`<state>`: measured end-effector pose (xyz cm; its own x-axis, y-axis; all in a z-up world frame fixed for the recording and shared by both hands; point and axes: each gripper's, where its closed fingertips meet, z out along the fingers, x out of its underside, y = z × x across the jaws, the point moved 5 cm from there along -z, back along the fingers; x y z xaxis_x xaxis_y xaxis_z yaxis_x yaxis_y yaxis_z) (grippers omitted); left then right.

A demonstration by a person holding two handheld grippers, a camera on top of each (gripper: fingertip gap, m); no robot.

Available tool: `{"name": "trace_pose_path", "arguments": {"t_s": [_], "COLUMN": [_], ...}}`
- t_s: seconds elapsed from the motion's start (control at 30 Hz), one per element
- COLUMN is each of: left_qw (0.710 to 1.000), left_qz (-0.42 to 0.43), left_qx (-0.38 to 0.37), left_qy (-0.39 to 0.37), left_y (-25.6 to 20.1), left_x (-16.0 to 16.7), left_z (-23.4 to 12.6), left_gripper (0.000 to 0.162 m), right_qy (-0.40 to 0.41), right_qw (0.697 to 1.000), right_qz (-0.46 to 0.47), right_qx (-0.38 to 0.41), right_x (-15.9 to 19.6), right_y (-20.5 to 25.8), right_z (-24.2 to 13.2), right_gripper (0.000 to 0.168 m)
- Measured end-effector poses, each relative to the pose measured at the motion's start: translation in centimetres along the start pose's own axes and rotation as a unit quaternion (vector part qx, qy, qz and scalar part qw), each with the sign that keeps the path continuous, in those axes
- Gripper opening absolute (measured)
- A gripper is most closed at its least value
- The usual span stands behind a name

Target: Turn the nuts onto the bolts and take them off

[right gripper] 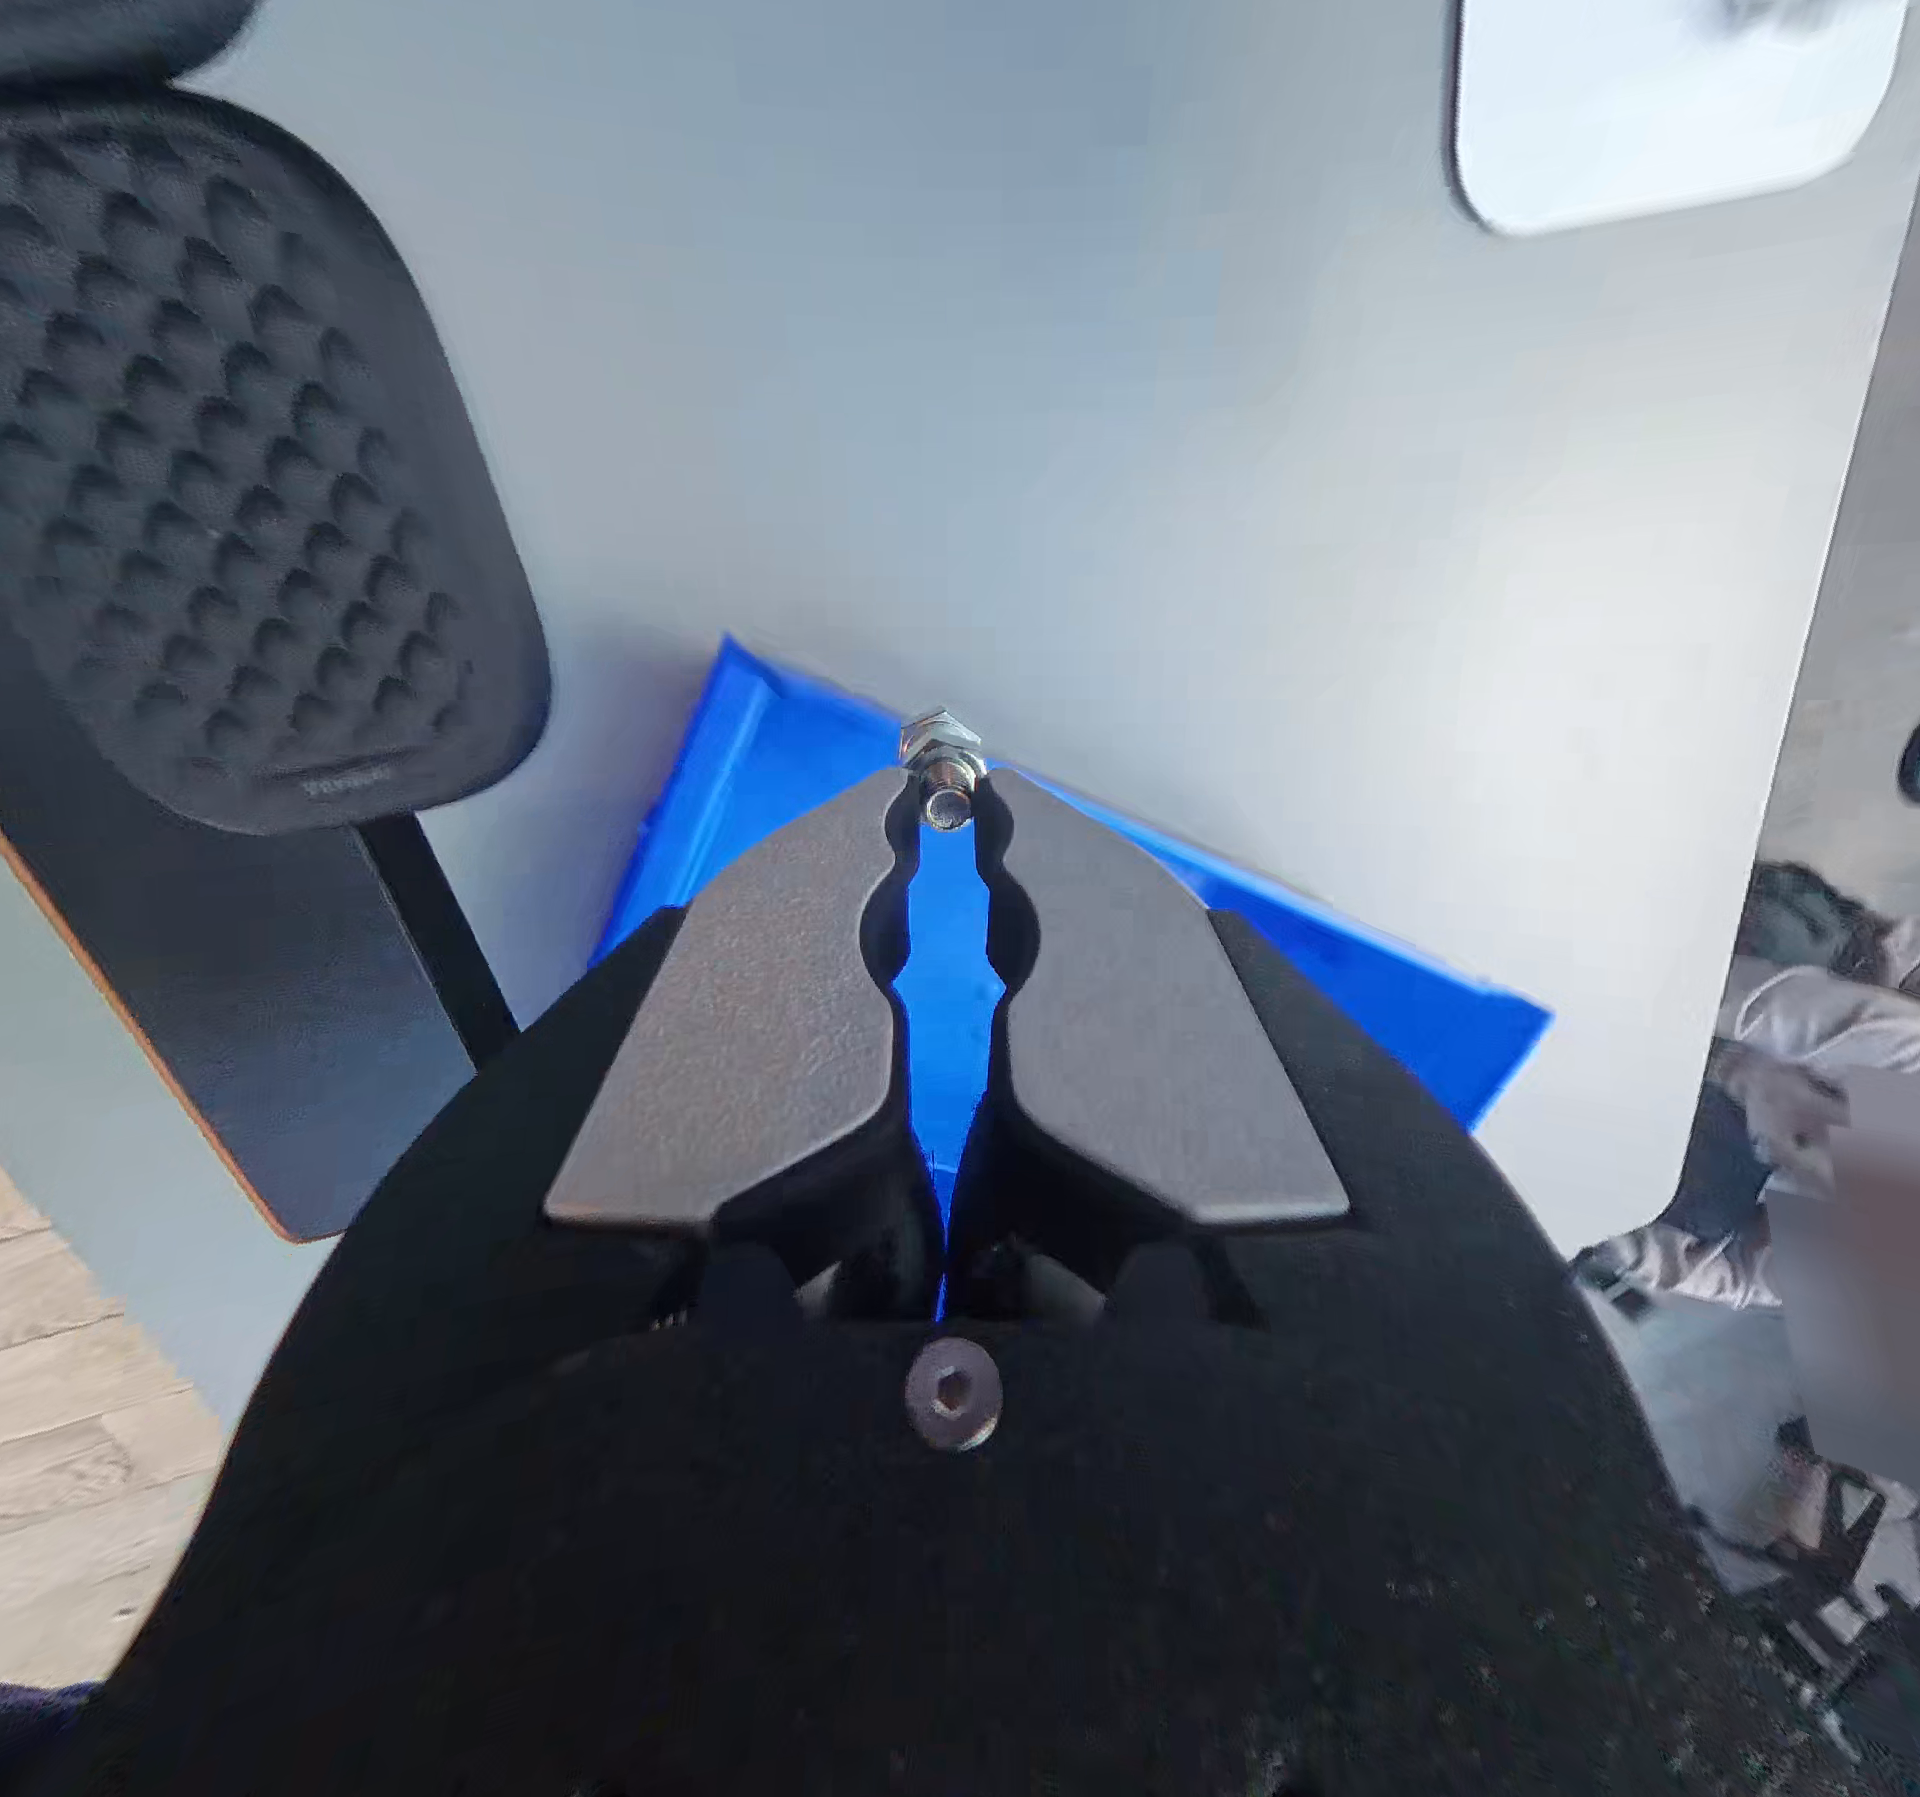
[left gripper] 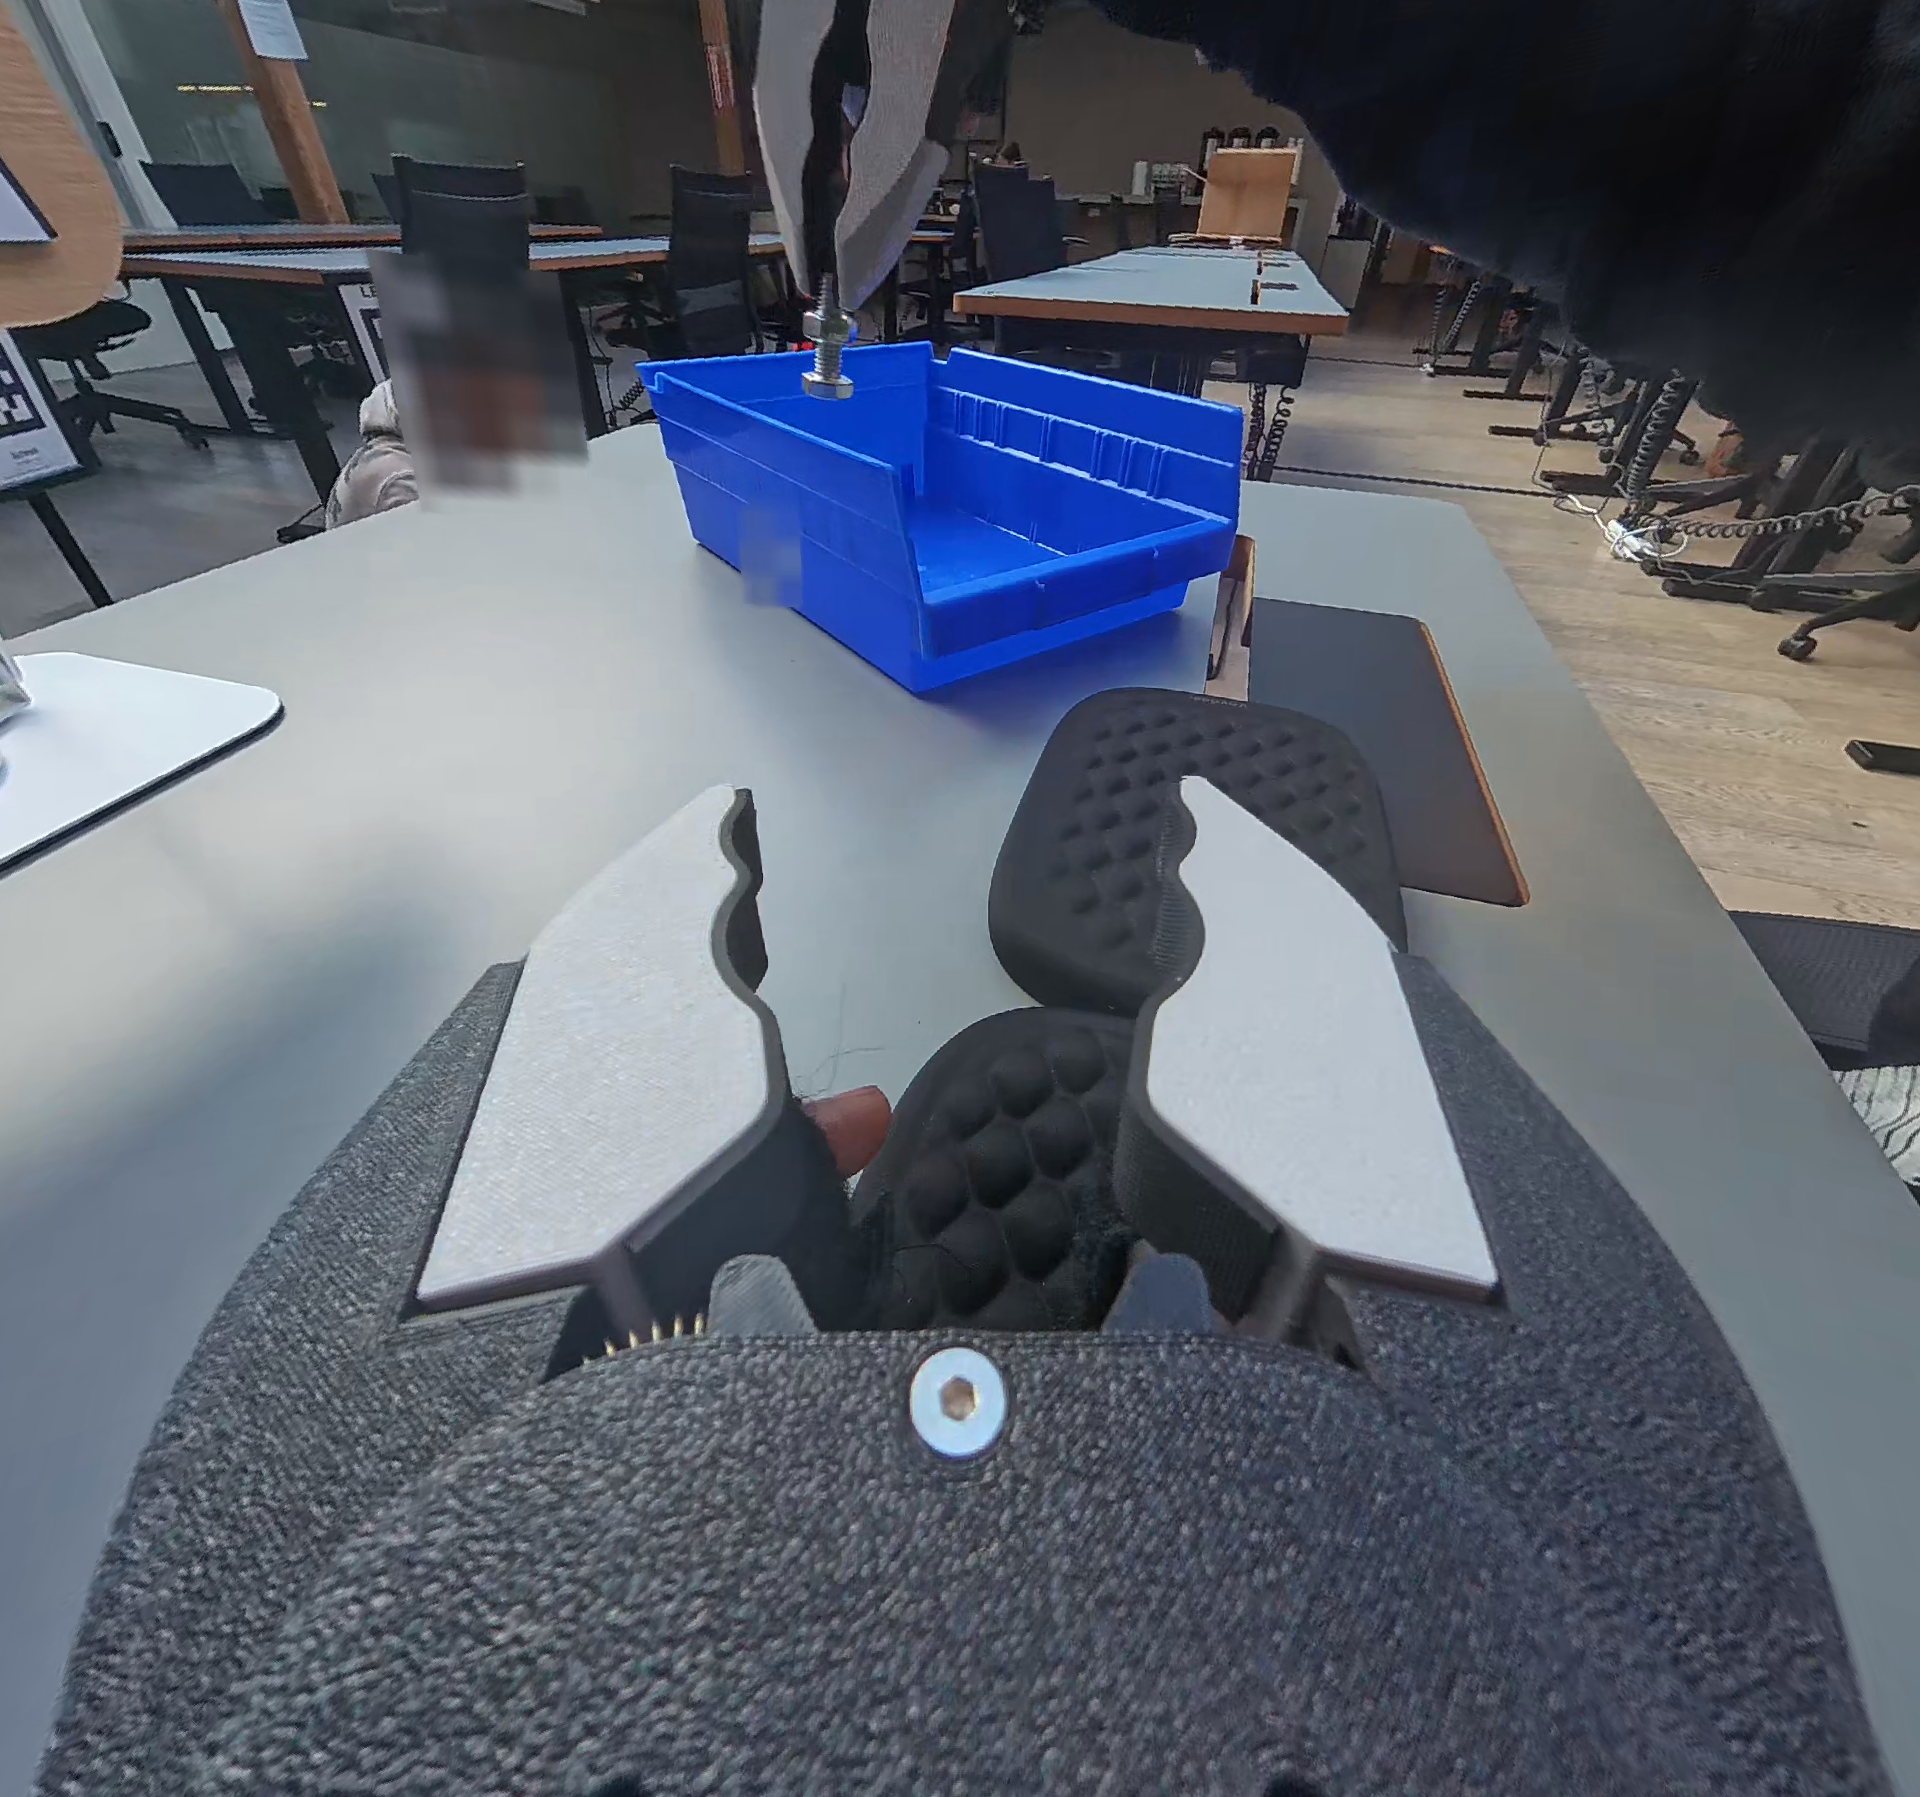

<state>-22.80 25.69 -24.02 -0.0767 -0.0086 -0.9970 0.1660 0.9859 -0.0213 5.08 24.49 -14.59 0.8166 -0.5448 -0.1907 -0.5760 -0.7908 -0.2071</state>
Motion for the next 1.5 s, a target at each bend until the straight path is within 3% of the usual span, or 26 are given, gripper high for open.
{"name": "trace_pose_path", "arguments": {"t_s": [0.17,0.27,0.53,0.8,0.97,1.2,1.37,1.5], "left_qw": [1.000,1.000,1.000,1.000,1.000,1.000,1.000,1.000], "left_qz": [-0.006,-0.009,-0.012,-0.014,-0.015,-0.016,-0.016,-0.016], "left_qx": [0.000,0.000,-0.003,-0.001,-0.001,0.000,-0.001,-0.003], "left_qy": [-0.004,-0.005,-0.008,-0.008,-0.008,-0.009,-0.008,-0.009], "left_y": [0.1,0.2,0.2,0.3,0.3,0.3,0.3,0.3], "left_x": [0.0,0.0,-0.1,-0.1,-0.1,-0.1,-0.1,0.0], "left_z": [-0.1,-0.1,-0.2,-0.2,-0.2,-0.2,-0.2,-0.2], "left_gripper": [0.072,0.072,0.070,0.069,0.069,0.069,0.069,0.068], "right_qy": [0.056,0.069,0.081,0.078,0.081,0.048,-0.149,-0.330], "right_qw": [0.992,0.985,0.969,0.960,0.960,0.962,0.938,0.875], "right_qz": [0.112,0.158,0.230,0.268,0.266,0.270,0.292,0.298], "right_qx": [-0.011,-0.021,-0.038,-0.032,-0.031,0.001,0.117,0.194], "right_x": [8.1,11.2,15.2,17.2,17.5,16.6,10.9,5.5], "right_y": [-2.1,-2.8,-4.0,-4.9,-4.9,-5.1,-4.3,-1.0], "right_z": [2.1,3.8,7.9,9.3,9.7,7.7,2.5,-1.3], "right_gripper": [0.009,0.009,0.009,0.009,0.011,0.031,0.069,0.087]}}
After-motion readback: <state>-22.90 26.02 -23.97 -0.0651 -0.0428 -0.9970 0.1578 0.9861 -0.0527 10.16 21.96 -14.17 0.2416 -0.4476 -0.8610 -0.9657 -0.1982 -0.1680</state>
